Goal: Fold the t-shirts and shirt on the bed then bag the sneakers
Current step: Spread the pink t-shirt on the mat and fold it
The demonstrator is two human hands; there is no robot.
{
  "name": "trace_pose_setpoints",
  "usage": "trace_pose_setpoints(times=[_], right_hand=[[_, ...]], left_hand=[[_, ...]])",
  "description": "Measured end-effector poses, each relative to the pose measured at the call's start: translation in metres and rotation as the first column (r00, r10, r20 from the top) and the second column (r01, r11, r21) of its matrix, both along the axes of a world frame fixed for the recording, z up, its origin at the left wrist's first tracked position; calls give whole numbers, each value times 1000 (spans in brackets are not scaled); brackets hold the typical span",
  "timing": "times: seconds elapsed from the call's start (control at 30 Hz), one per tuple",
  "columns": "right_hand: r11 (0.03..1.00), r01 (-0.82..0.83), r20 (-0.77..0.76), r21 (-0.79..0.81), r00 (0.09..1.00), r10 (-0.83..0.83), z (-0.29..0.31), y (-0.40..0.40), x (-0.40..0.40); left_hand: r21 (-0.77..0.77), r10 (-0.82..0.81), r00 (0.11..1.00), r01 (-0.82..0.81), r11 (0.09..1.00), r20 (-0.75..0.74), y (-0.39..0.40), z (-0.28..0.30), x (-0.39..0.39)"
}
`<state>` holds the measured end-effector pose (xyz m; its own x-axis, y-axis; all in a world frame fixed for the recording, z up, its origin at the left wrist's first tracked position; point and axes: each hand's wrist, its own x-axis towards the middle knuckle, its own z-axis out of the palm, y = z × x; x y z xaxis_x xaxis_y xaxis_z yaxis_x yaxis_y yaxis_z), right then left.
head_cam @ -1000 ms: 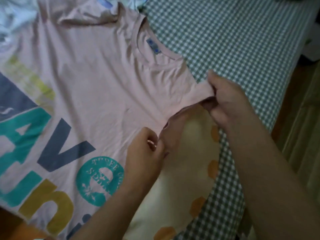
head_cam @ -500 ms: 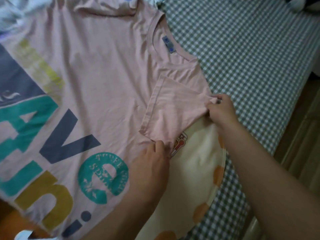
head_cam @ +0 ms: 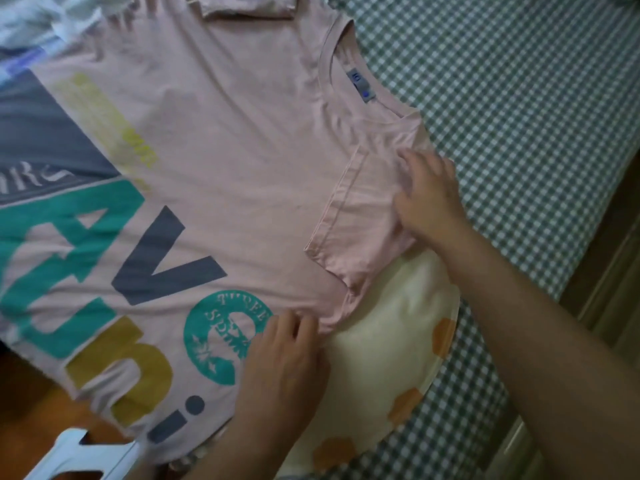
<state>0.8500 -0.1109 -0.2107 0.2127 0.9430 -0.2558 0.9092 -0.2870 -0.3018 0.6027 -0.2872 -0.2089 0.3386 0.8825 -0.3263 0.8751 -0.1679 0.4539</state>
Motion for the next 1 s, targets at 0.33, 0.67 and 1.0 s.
trace_pose_setpoints(times=[0.33, 0.67, 1.0], right_hand=[[981, -59, -172, -186, 985, 26, 19, -1, -15], [898, 389, 205, -205, 914, -349, 18, -184, 102], [673, 682, -125, -285, 670, -732, 0, -98, 48]], left_hand=[[6, 43, 952, -43, 999, -304, -103, 0, -133], [44, 23, 948, -9, 999, -316, -104, 4, -134], [-173, 251, 925, -308, 936, -286, -117, -9, -146]])
